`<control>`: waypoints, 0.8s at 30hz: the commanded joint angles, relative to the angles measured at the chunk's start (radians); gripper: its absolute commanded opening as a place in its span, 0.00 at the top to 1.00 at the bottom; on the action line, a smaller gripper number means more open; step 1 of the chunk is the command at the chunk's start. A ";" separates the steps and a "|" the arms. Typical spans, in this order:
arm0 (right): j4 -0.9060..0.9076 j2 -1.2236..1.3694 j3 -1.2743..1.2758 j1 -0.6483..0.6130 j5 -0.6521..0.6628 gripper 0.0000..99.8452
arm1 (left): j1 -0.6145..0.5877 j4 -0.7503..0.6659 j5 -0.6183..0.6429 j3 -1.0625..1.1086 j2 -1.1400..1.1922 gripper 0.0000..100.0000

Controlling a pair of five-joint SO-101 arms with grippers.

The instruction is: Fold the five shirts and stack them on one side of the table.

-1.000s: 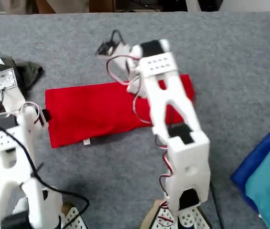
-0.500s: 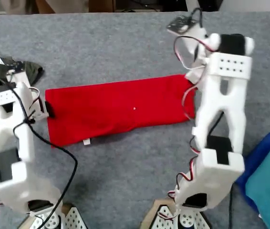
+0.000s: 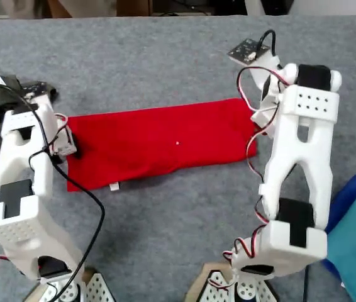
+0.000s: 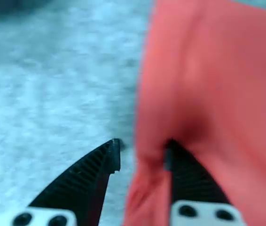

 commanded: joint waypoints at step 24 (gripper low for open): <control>-1.157 -0.064 0.716 0.317 -0.644 1.00 | 0.184 0.601 0.114 -0.842 0.065 0.98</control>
